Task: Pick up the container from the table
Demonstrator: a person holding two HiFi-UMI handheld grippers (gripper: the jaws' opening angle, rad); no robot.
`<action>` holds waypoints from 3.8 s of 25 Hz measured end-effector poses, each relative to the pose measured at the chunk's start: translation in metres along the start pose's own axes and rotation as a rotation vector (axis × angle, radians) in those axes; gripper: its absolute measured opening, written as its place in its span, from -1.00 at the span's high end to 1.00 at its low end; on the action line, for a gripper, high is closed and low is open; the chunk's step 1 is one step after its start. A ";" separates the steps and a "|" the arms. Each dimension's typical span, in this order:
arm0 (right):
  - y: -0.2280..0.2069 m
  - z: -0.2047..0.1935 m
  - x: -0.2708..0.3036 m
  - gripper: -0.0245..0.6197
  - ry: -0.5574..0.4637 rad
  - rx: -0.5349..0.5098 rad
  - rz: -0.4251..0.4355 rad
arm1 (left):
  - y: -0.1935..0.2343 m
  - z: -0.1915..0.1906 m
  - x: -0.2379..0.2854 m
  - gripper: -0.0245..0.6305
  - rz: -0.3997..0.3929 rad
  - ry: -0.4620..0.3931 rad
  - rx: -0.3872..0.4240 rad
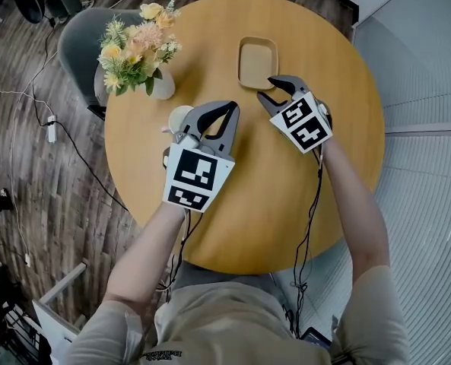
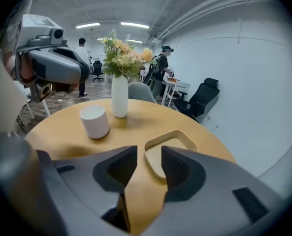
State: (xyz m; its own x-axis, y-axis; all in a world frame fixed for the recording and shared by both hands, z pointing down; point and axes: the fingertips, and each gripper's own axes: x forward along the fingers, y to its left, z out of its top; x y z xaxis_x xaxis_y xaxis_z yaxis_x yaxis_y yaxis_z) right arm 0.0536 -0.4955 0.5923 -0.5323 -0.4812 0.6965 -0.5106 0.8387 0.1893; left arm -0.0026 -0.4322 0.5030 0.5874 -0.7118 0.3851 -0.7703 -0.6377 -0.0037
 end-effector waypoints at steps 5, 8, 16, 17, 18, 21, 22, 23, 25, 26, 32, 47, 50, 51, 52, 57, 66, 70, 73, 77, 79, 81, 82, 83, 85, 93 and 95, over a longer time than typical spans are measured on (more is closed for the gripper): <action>0.000 -0.022 0.035 0.46 0.106 -0.104 0.012 | 0.001 -0.012 0.009 0.86 -0.005 0.015 -0.025; 0.006 -0.030 0.054 0.46 0.160 -0.175 0.022 | 0.002 -0.021 0.012 0.86 -0.009 0.029 -0.036; 0.005 -0.052 0.078 0.47 0.279 -0.234 0.036 | 0.002 -0.030 0.013 0.86 -0.023 0.042 -0.064; 0.004 -0.054 0.079 0.48 0.287 -0.240 0.035 | 0.002 -0.030 0.013 0.86 -0.023 0.042 -0.065; 0.003 -0.056 0.081 0.50 0.296 -0.248 0.033 | 0.002 -0.030 0.012 0.86 -0.022 0.041 -0.068; -0.001 -0.061 0.085 0.70 0.316 -0.265 0.019 | 0.003 -0.030 0.011 0.86 -0.019 0.037 -0.076; -0.003 -0.061 0.086 0.72 0.322 -0.262 0.010 | 0.003 -0.031 0.010 0.86 -0.018 0.038 -0.077; -0.004 -0.062 0.086 0.74 0.326 -0.256 -0.002 | 0.003 -0.032 0.010 0.86 -0.018 0.039 -0.077; -0.005 -0.060 0.087 0.79 0.317 -0.237 -0.020 | 0.004 -0.037 0.010 0.86 -0.016 0.046 -0.077; -0.005 -0.058 0.087 0.80 0.308 -0.226 -0.025 | 0.005 -0.038 0.011 0.86 -0.014 0.050 -0.077; -0.008 -0.044 0.070 0.81 0.237 -0.139 -0.058 | 0.005 -0.032 0.003 0.86 -0.008 0.046 -0.061; -0.007 0.049 -0.074 0.81 -0.021 -0.001 -0.181 | -0.009 0.048 -0.066 0.86 0.029 -0.083 0.015; -0.001 0.077 -0.115 0.81 -0.113 -0.010 -0.220 | -0.014 0.067 -0.084 0.86 0.037 -0.121 0.039; 0.002 0.084 -0.128 0.81 -0.139 -0.013 -0.232 | -0.016 0.072 -0.090 0.86 0.040 -0.132 0.042; 0.005 0.091 -0.141 0.81 -0.162 -0.014 -0.242 | -0.018 0.076 -0.096 0.86 0.043 -0.142 0.044; 0.021 0.121 -0.208 0.81 -0.287 0.005 -0.295 | -0.030 0.103 -0.128 0.86 0.058 -0.203 0.067; 0.058 0.157 -0.312 0.81 -0.501 0.061 -0.381 | -0.051 0.153 -0.184 0.86 0.054 -0.308 0.136; 0.077 0.158 -0.340 0.81 -0.554 0.081 -0.391 | -0.062 0.165 -0.204 0.86 0.050 -0.345 0.172; 0.092 0.161 -0.358 0.81 -0.587 0.083 -0.391 | -0.073 0.172 -0.219 0.86 0.047 -0.364 0.182; 0.109 0.155 -0.374 0.81 -0.616 0.113 -0.388 | -0.089 0.172 -0.230 0.86 0.035 -0.368 0.164; 0.115 0.152 -0.377 0.81 -0.619 0.121 -0.390 | -0.093 0.168 -0.233 0.86 0.027 -0.361 0.155; 0.119 0.149 -0.379 0.81 -0.612 0.118 -0.401 | -0.095 0.162 -0.237 0.86 0.024 -0.350 0.150; 0.120 0.146 -0.380 0.81 -0.606 0.118 -0.408 | -0.095 0.159 -0.238 0.86 0.026 -0.342 0.150; 0.121 0.143 -0.380 0.81 -0.601 0.124 -0.413 | -0.095 0.156 -0.239 0.86 0.029 -0.334 0.150; 0.123 0.134 -0.382 0.81 -0.595 0.152 -0.414 | -0.096 0.150 -0.241 0.86 0.031 -0.320 0.150; 0.124 0.108 -0.383 0.81 -0.554 0.201 -0.427 | -0.095 0.139 -0.241 0.86 0.030 -0.291 0.151; 0.123 0.105 -0.383 0.81 -0.551 0.209 -0.430 | -0.095 0.139 -0.239 0.86 0.029 -0.290 0.153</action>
State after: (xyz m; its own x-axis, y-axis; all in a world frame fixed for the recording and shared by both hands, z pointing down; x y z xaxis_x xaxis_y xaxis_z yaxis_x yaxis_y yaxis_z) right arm 0.1239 -0.2349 0.2764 -0.4902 -0.8617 0.1306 -0.8399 0.5071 0.1933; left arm -0.0356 -0.2422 0.2833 0.6293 -0.7702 0.1039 -0.7542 -0.6374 -0.1577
